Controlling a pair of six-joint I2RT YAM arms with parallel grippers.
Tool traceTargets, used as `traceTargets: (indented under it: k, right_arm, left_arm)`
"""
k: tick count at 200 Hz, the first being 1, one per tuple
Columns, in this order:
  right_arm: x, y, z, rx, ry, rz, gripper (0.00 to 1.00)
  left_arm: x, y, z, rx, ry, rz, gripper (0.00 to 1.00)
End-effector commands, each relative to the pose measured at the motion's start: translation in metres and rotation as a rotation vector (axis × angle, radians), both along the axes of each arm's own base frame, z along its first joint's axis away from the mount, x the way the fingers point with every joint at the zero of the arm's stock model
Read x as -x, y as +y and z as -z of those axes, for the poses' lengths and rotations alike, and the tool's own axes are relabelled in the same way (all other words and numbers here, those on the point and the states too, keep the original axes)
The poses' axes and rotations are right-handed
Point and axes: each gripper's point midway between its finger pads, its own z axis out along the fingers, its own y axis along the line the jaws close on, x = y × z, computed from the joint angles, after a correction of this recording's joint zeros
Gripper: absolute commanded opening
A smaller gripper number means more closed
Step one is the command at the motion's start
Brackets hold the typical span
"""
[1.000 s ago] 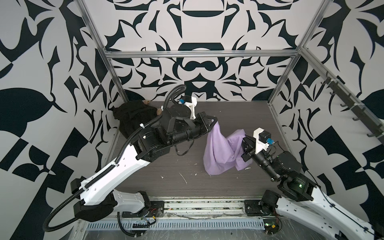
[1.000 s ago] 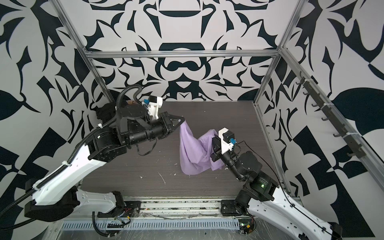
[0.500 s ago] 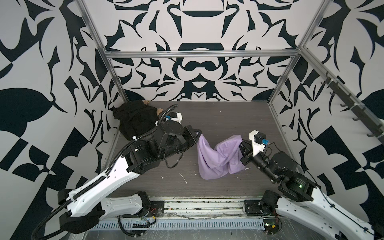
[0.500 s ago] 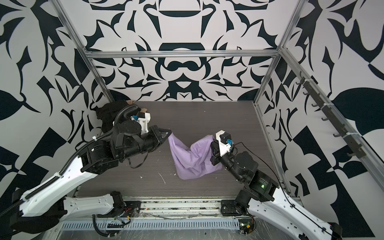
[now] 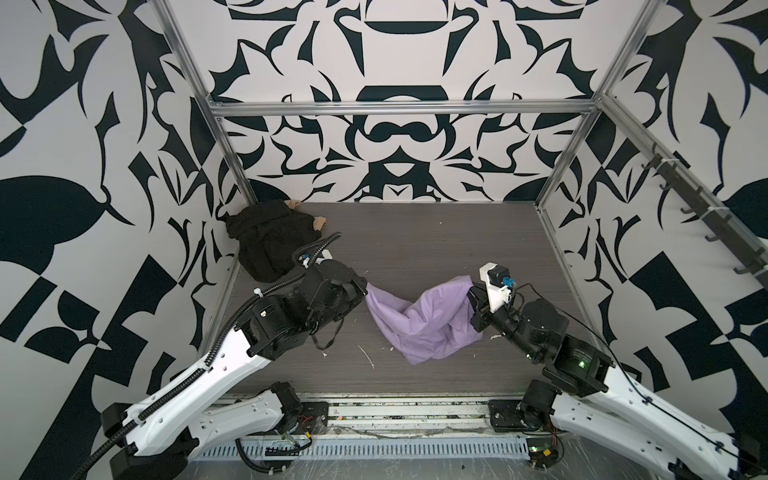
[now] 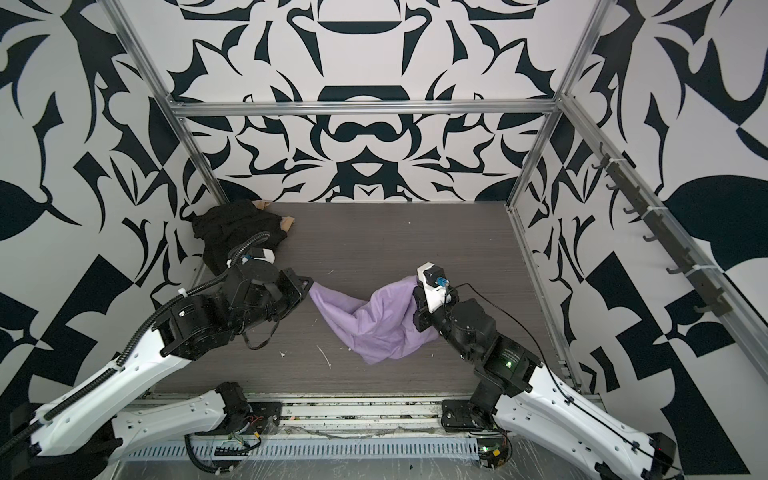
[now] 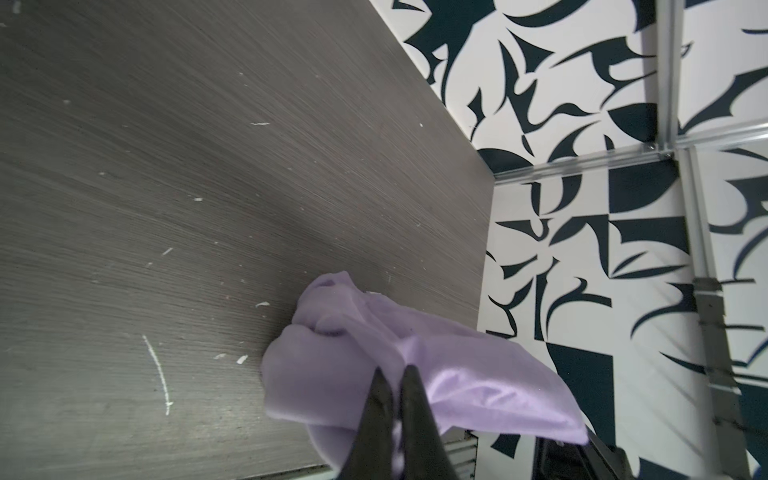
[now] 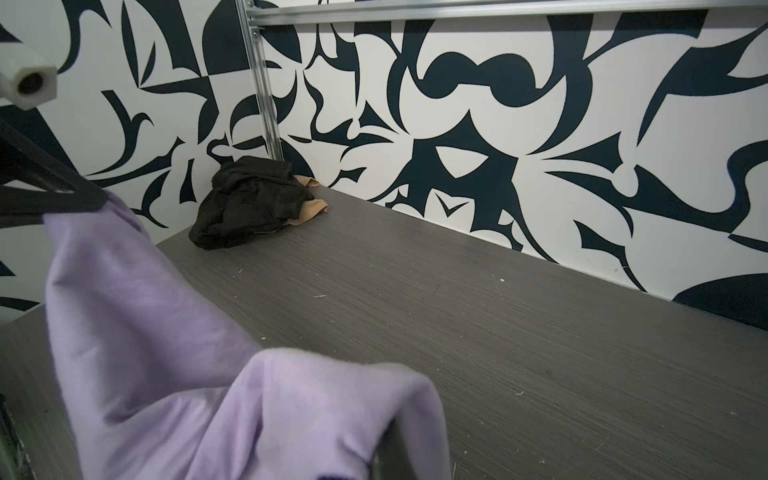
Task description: Pick out a specific cloth from the pile
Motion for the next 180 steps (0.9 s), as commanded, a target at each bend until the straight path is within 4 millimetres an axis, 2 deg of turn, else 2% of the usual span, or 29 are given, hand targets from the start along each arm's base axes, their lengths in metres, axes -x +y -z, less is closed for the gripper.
traceTargets:
  k: [1,43,65,104,141,180]
  right_arm:
    - [-0.006,0.000,-0.015,-0.030,-0.051,0.026,0.00]
    - [-0.024,0.002,0.000,0.032,-0.032,0.076,0.00]
    - [-0.036,0.005,0.007,0.001,0.012,0.062,0.00]
    - [-0.062,0.005,0.021,-0.040,0.098,0.047,0.00]
    - [-0.094,-0.008,0.038,-0.058,0.162,0.080,0.00]
    - [-0.120,-0.022,0.039,-0.085,0.177,0.105,0.00]
  left_arm:
    - [-0.002,0.017,0.032,-0.022,0.089,-0.052,0.00]
    - [-0.012,0.041,0.066,-0.024,0.163,-0.113,0.00]
    - [-0.020,0.050,0.080,-0.014,0.201,-0.131,0.00]
    - [-0.036,0.064,0.092,-0.026,0.227,-0.154,0.00]
    - [-0.053,0.079,0.109,-0.022,0.272,-0.171,0.00]
    - [-0.072,0.090,0.114,-0.042,0.274,-0.166,0.00]
